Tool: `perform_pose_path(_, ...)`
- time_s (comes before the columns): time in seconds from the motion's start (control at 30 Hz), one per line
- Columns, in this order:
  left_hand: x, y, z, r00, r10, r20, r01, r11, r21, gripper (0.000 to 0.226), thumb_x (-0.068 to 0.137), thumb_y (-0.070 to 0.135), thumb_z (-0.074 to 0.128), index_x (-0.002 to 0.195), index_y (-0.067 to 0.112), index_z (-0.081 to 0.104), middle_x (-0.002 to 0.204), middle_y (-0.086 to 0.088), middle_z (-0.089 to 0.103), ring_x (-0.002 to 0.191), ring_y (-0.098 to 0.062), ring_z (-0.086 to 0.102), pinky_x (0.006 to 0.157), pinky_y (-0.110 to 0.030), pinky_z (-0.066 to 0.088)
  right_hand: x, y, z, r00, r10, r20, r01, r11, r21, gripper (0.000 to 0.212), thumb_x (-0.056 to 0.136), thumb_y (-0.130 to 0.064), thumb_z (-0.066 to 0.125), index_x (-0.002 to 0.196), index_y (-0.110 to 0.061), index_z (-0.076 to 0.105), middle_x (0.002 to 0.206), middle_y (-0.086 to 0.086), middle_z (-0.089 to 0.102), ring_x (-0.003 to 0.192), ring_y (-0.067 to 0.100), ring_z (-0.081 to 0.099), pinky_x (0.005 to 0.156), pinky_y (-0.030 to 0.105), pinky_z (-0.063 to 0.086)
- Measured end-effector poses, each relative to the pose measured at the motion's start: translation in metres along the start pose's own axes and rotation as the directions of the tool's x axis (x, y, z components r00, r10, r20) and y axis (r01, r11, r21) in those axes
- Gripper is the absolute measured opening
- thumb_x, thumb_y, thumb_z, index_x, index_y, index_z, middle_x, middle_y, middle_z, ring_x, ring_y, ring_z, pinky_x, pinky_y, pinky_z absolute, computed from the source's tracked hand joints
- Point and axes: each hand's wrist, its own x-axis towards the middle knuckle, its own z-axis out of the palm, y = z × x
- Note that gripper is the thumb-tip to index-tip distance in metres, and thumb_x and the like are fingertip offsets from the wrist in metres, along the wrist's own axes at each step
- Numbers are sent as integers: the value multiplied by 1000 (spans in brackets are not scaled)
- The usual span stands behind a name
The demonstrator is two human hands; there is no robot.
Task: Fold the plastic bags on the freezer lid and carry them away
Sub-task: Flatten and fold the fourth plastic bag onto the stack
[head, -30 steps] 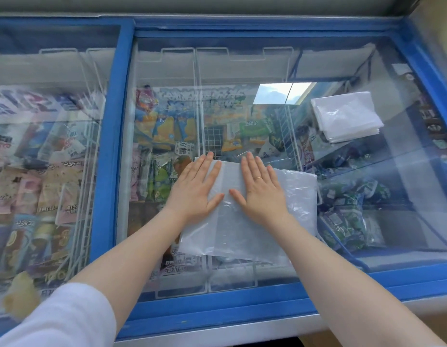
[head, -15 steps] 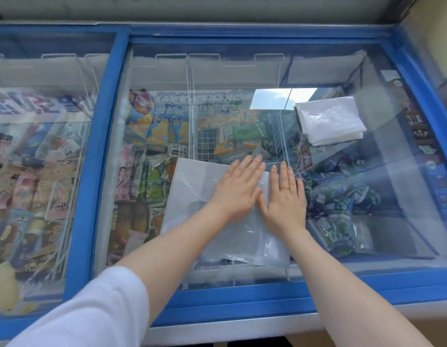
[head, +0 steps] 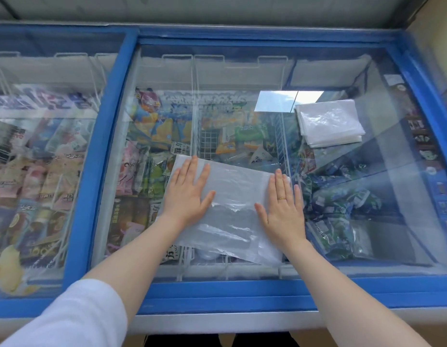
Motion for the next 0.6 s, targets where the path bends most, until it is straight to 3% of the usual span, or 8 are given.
perform_pose_path(0.07, 1, 2, -2, 1000, -8, 20, 8, 1000, 7, 79, 77, 63, -4, 148, 28, -3, 156, -10, -12, 143, -23, -12, 113, -34, -10, -18, -7, 0, 996, -85, 20, 85, 996, 19, 74, 96, -53, 6, 142, 0, 30, 150, 16, 31, 137, 27, 30, 113, 33, 1)
perform_pose_path(0.13, 3, 2, -2, 999, -17, 30, 17, 1000, 8, 75, 80, 62, 0, 148, 30, -5, 156, -9, -13, 143, -23, -14, 114, -35, -9, -38, -18, 5, 987, -143, 74, 141, 990, 24, 74, 96, -54, 6, 142, 0, 28, 150, 17, 29, 139, 27, 27, 114, 35, 5)
perform_pose_path(0.27, -1, 7, -2, 1000, -20, 11, 20, 1000, -5, 72, 84, 58, 3, 149, 27, 2, 157, -8, -6, 144, -23, -7, 114, -36, -7, -54, -27, 18, 985, -111, 133, 112, 994, -2, 80, 92, -61, 5, 143, -2, 23, 152, 18, 23, 141, 29, 16, 112, 42, 10)
perform_pose_path(0.37, -19, 24, -7, 998, 64, -30, -66, 995, -71, 76, 82, 57, 0, 148, 21, 13, 157, -9, 5, 144, -25, 4, 114, -38, -2, -51, -24, 8, 984, -153, 89, 145, 986, 87, 80, 92, -62, 8, 142, -4, 31, 151, 18, 27, 139, 32, 25, 111, 42, 13)
perform_pose_path(0.5, -44, 50, -7, 993, 115, -15, -116, 983, -141, 77, 81, 61, 4, 148, 25, 15, 157, -10, 3, 144, -26, 4, 114, -40, -1, -6, -6, -20, 993, -50, -104, 75, 965, 253, 51, 95, -39, 35, 130, -5, 48, 144, 19, 39, 129, 38, 38, 106, 47, 29)
perform_pose_path(0.6, -49, 61, -1, 992, 103, 72, -96, 991, -91, 81, 74, 65, -5, 148, 32, 3, 157, -9, -8, 144, -25, -5, 114, -41, -4, 33, 9, -32, 999, 35, 7, -36, 983, 179, 41, 95, -21, 44, 133, -5, 43, 142, 19, 37, 131, 36, 32, 105, 44, 28)
